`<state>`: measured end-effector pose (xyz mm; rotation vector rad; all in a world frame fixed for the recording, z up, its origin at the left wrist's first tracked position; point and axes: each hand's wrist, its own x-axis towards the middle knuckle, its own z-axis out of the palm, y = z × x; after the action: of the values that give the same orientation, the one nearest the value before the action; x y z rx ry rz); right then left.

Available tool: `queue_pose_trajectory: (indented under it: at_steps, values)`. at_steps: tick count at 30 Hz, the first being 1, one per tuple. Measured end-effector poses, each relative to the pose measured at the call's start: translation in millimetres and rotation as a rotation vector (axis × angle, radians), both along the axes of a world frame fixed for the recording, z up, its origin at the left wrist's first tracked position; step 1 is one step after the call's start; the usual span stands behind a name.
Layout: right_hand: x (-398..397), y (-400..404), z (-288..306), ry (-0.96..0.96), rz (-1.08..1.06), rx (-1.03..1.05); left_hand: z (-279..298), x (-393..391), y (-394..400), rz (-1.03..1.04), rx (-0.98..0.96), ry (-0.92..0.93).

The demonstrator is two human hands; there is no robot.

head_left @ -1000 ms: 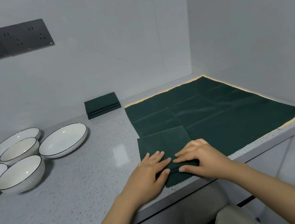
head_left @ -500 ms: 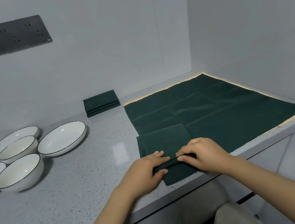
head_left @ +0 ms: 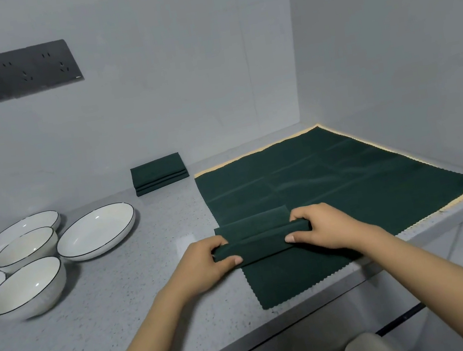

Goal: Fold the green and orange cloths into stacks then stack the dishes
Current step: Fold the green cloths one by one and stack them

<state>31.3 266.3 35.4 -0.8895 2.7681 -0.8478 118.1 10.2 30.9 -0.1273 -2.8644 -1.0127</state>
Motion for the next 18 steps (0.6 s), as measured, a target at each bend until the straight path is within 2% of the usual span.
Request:
queue_pose_trajectory:
  at_steps: [6,10,18]
  values:
    - [-22,-16,5,-0.002,-0.136,0.01,-6,-17,5,0.226,-0.03,0.094]
    - [-33,-33,2,0.02,-0.299,0.093,-9,-35,14,0.38,-0.091,0.107]
    - [-36,-60,-22,0.256,-0.506,0.282,-23,-57,28,0.582,-0.281,0.057]
